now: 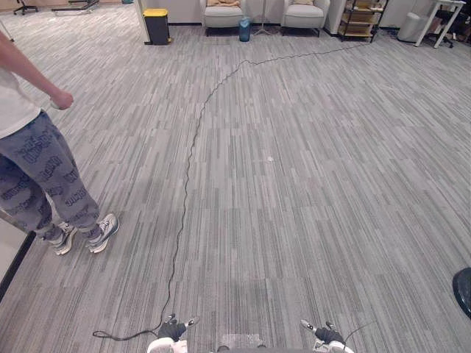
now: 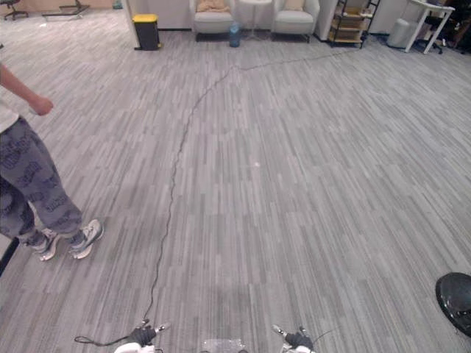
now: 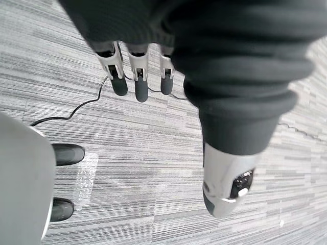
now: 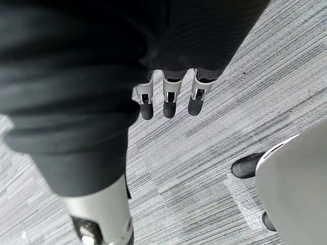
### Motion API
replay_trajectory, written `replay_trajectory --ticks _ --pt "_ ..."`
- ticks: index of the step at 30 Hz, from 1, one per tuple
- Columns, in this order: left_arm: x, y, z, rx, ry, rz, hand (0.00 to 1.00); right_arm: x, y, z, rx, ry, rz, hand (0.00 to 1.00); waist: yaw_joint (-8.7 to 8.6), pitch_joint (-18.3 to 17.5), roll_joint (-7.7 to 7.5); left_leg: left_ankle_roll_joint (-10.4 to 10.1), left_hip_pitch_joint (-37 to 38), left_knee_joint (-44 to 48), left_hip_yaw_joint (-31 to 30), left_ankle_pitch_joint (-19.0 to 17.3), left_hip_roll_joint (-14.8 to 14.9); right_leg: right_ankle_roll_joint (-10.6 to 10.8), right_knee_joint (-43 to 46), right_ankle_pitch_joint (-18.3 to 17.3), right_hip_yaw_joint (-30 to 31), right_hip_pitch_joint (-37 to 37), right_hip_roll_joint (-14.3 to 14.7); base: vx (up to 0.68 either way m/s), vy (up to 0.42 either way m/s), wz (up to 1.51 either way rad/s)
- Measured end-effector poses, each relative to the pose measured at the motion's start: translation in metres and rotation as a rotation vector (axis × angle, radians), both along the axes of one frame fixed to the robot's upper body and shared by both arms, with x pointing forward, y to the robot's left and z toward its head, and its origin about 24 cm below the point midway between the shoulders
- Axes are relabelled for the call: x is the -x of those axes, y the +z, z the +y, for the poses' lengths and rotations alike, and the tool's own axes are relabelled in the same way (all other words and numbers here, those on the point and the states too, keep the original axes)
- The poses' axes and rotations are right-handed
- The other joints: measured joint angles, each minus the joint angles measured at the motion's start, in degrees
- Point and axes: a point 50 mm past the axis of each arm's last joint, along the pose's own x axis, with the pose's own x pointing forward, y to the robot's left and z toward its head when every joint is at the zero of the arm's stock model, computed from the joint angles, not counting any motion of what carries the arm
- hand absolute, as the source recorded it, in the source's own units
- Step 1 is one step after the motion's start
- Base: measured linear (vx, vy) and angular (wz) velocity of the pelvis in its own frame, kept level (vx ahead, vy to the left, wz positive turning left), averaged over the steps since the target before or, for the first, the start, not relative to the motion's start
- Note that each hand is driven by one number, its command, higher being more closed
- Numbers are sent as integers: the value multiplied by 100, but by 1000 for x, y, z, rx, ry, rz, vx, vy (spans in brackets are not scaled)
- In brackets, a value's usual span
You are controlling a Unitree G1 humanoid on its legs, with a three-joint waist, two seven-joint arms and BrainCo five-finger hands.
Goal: Pick up cushions and gather them together orderly.
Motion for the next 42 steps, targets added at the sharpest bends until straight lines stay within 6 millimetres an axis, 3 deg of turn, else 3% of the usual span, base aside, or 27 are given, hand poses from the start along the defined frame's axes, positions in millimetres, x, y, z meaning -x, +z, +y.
replay_trajectory --ticks 6,8,10,11,12,14,17,19,20,21,23,24,25,26,27,29,30,32,34,35,36,37,38,39,40,41,42 --pt "-7 2 2 -4 2 -11 0 -3 1 -1 7 -9 -11 0 -1 109 -28 -74 -223 102 -25 -147 26 -66 509 -377 -60 -396 -12 35 -28 7" --pt "-9 3 6 -7 21 -24 0 -5 2 0 6 -7 -16 0 4 173 -98 -142 -502 835 22 -534 37 -105 791 -556 -48 -463 -75 123 -28 1" --pt "-13 6 12 -9 69 -50 0 -6 2 3 -1 -10 -21 0 52 237 -159 -361 -1120 2429 407 -1008 151 -204 1002 -758 -38 -435 -153 144 -71 0" --pt "-17 8 14 -5 97 -72 0 -8 2 3 -1 -12 -29 0 54 303 -178 -463 -1485 3299 604 -1127 282 -245 1019 -799 -17 -377 -173 198 -70 -7" --pt "-21 11 14 7 142 -102 0 -11 5 3 5 -11 -51 0 108 427 -69 -345 -1905 4336 920 -1406 678 -325 997 -878 -10 -221 -111 165 -21 -8" --pt "-23 12 13 17 155 -116 0 -13 7 -2 23 -15 -62 0 108 517 -39 -363 -2221 4724 1091 -1581 1042 -316 1011 -1045 2 20 -149 200 32 -1" --pt "-27 14 12 20 156 -134 0 -16 7 -2 26 -14 -67 0 131 520 -35 -408 -2613 3881 1104 -1455 1019 -185 972 -1252 98 165 -476 323 168 -16" --pt "-29 15 10 20 144 -147 0 -21 9 -2 29 -11 -75 0 153 516 -28 -481 -2810 2790 1069 -910 847 -63 891 -1374 222 208 -731 330 229 -28" --pt "-32 15 10 18 132 -157 0 -23 9 -1 30 -8 -79 0 187 526 -18 -465 -2884 2256 930 -256 761 4 747 -1426 297 344 -863 452 315 -42" --pt "-35 16 8 20 120 -165 0 -21 8 -1 30 -1 -66 0 282 487 -52 -208 -2812 2265 1008 -31 602 -39 679 -1415 519 387 -1010 473 323 -38" --pt "-38 17 9 15 115 -172 0 -28 9 4 19 13 -82 0 264 502 -93 -78 -2928 2594 1010 -365 566 -56 993 -1180 682 202 -1056 545 338 -10" --pt "-38 18 13 8 118 -174 0 -24 7 6 11 12 -72 0 299 473 -191 92 -2861 2907 1118 -659 536 48 1578 -1170 959 42 -1146 493 297 4" --pt "-38 18 13 9 116 -173 0 -23 7 6 10 11 -68 0 294 459 -233 114 -2803 2954 1127 -768 503 174 1874 -1165 1049 -35 -1182 502 279 -9" --pt "-37 18 14 1 112 -167 0 -24 7 6 8 14 -71 0 301 437 -300 142 -2542 2968 1206 -1038 445 584 2902 -1032 1194 -352 -1227 491 219 -35" --pt "-35 16 16 -7 90 -149 0 -26 8 7 5 27 -82 0 287 454 -343 185 -2111 2915 1302 -1300 359 1147 4355 -611 1380 -866 -1254 584 254 -37" --pt "-32 15 15 -16 56 -129 0 -27 8 7 10 52 -84 0 252 475 -332 166 -1683 2849 1336 -1514 323 1306 5580 -502 1332 -1322 -1239 464 159 -33" --pt "-31 13 11 -12 40 -119 0 -30 11 2 37 93 -96 0 168 549 -239 144 -972 2492 1396 -1680 297 820 6620 -768 876 -1927 -1227 462 120 -33" --pt "-31 13 8 -5 33 -116 0 -35 14 0 46 98 -121 0 90 593 -156 118 -452 2108 1411 -1718 313 559 6779 -971 421 -2385 -1157 497 95 -21" --pt "-33 12 2 9 11 -108 0 -47 21 -5 69 105 -184 0 -52 685 -38 87 262 1690 1432 -1727 474 238 5728 -1363 -391 -3128 -879 665 47 4" --pt "-35 12 0 12 9 -112 0 -49 22 -6 72 108 -190 0 -59 695 -23 87 332 1690 1425 -1727 515 220 5407 -1360 -495 -3221 -816 465 -17 26" --pt "-40 14 -1 15 -4 -123 0 -50 23 -9 80 112 -194 0 -79 710 3 87 488 1677 1372 -1727 602 82 4391 -1167 -665 -3397 -674 638 -96 52" --pt "-42 14 -4 16 -27 -126 0 -49 23 -12 89 118 -185 0 -124 717 0 81 734 1544 1193 -1727 643 -19 2967 -523 -706 -3452 -486 521 -88 58" --pt "-41 14 -5 17 -31 -125 0 -48 23 -13 92 122 -177 0 -137 714 -11 56 824 1493 1121 -1731 626 -63 2528 -275 -698 -3417 -444 848 -183 63" --pt "-39 13 -5 17 -32 -115 0 -42 20 -15 106 144 -144 0 -184 707 -52 -193 1094 1455 893 -1762 611 -439 1896 750 -641 -3365 -391 728 -171 38" --pt "-34 9 -15 43 -23 -91 0 -45 22 -26 136 151 -140 0 -209 726 257 -437 1171 1716 665 -1691 894 -679 2497 653 -731 -3413 -265 856 -202 32" --pt "-34 8 -15 47 -19 -89 0 -45 23 -27 140 150 -140 0 -213 719 296 -590 1099 1907 613 -1597 926 -680 2641 496 -752 -3439 -245 677 -191 5" --pt "-36 9 -19 57 -2 -97 0 -46 24 -30 146 136 -146 0 -219 759 378 -757 753 2906 446 -1096 1032 -678 2911 75 -778 -3328 -215 544 -172 -9"
